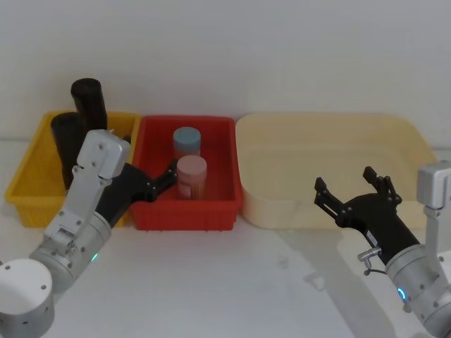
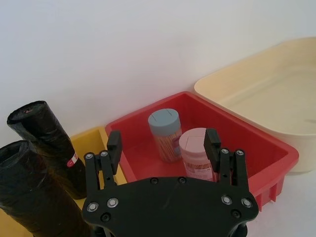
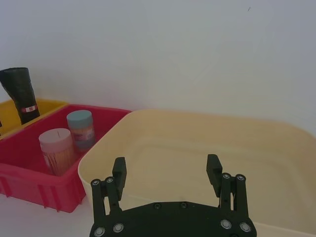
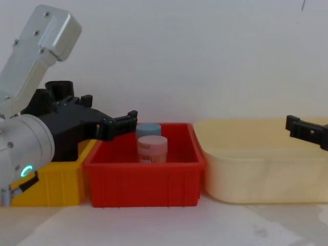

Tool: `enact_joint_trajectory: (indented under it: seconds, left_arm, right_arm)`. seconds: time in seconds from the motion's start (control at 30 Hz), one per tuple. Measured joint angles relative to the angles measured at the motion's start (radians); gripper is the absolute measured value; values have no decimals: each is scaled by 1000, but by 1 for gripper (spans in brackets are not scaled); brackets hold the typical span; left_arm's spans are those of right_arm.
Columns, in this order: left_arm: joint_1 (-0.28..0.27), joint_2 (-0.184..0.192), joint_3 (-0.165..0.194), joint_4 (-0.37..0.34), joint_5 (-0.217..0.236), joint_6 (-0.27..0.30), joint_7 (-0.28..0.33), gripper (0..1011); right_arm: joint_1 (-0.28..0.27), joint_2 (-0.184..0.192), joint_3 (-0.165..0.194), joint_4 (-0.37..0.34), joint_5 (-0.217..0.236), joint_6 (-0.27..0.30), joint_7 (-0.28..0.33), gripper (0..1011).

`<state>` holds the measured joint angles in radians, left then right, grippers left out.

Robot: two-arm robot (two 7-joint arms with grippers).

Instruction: Pick up the garbage bag with the one hand and transfer it to the other hand.

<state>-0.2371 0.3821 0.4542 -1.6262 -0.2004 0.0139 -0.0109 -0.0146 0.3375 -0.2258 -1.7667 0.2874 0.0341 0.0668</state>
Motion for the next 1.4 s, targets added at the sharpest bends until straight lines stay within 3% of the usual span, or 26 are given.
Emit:
enact_joint_trajectory:
  seconds: [1.03, 1.17, 1.4]
  left_arm:
    - [-1, 0, -1, 0, 0, 1, -1, 1000]
    - [0, 10, -3, -9, 1, 10, -11, 1000]
    - [28, 58, -33, -71, -21, 37, -45, 1000]
  right_arm:
    - [1, 0, 1, 1, 0, 1, 2, 1001]
    - [8, -1, 6, 4, 19, 11, 22, 1001]
    - [25, -2, 17, 6, 78, 42, 73, 1001]
